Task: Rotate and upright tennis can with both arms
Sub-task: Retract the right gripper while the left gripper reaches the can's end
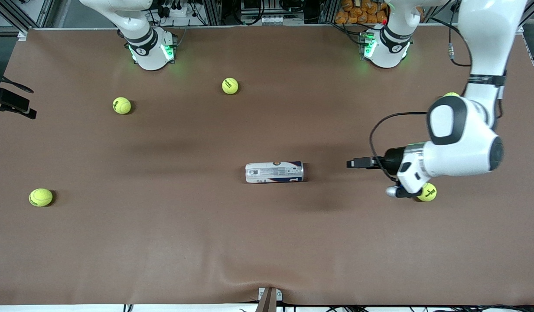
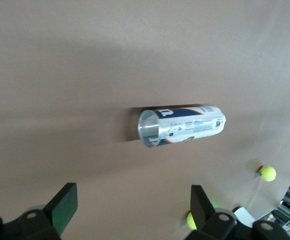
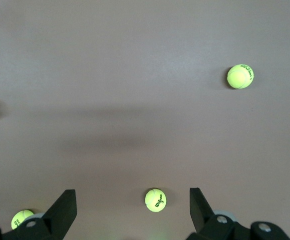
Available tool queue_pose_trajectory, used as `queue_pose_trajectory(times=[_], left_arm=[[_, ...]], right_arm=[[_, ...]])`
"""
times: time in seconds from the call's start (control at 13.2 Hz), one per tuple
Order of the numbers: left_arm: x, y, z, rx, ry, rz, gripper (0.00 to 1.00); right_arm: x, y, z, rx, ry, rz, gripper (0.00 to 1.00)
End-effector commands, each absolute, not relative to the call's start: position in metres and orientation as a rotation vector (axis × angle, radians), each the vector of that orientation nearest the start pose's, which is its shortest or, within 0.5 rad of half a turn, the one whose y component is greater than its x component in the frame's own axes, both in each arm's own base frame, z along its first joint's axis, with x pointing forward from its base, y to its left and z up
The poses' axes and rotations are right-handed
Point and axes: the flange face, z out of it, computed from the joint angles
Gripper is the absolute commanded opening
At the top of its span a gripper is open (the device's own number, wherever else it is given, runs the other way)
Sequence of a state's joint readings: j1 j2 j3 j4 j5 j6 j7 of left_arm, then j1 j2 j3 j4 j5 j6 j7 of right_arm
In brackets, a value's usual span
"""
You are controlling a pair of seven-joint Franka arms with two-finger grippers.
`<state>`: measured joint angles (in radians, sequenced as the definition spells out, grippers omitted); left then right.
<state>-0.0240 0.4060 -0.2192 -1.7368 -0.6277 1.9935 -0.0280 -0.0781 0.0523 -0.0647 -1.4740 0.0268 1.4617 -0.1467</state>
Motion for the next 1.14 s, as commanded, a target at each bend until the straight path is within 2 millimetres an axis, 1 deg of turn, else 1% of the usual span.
queue_pose_trajectory(times=[0.0,0.15,0.23,0.3,0.38,0.45,0.53,0.61,0.68,0.76,0.91,0.98,1.06], left_arm=[[0.622,-0.177,0.309,2.438,0.107,-0.280,1.00],[0.620,-0.174,0.262,2.328,0.068,-0.252,1.00],[0.616,-0.176,0.245,2.249,0.050,-0.230,1.00],[0.610,-0.178,0.235,2.181,0.062,-0.211,1.00],[0.603,-0.184,0.225,2.134,0.075,-0.207,1.00],[0.599,-0.189,0.215,2.096,0.095,-0.203,1.00],[0.597,-0.198,0.205,2.066,0.106,-0.206,1.00],[0.595,-0.208,0.200,2.044,0.083,-0.193,1.00],[0.594,-0.211,0.191,2.022,0.085,-0.175,1.00],[0.591,-0.218,0.187,2.010,0.060,-0.162,1.00],[0.589,-0.219,0.167,2.006,0.061,-0.169,1.00],[0.590,-0.220,0.160,1.999,0.049,-0.157,1.00],[0.589,-0.224,0.159,1.986,0.061,-0.155,1.00]], right_arm=[[0.552,-0.067,0.642,-3.130,-0.060,0.085,1.00],[0.556,-0.051,0.640,-3.189,-0.172,0.101,1.00],[0.557,-0.039,0.640,-3.200,-0.205,0.107,1.00],[0.557,-0.036,0.639,-3.200,-0.208,0.112,1.00],[0.556,-0.040,0.640,-3.198,-0.193,0.117,1.00],[0.556,-0.040,0.639,-3.197,-0.190,0.121,1.00],[0.557,-0.040,0.639,-3.197,-0.191,0.119,1.00],[0.557,-0.040,0.639,-3.194,-0.191,0.118,1.00],[0.557,-0.039,0.639,-3.195,-0.196,0.116,1.00],[0.557,-0.040,0.639,-3.198,-0.191,0.112,1.00],[0.557,-0.041,0.639,-3.199,-0.188,0.117,1.00],[0.557,-0.042,0.640,-3.201,-0.188,0.115,1.00],[0.557,-0.043,0.640,-3.201,-0.185,0.112,1.00]])
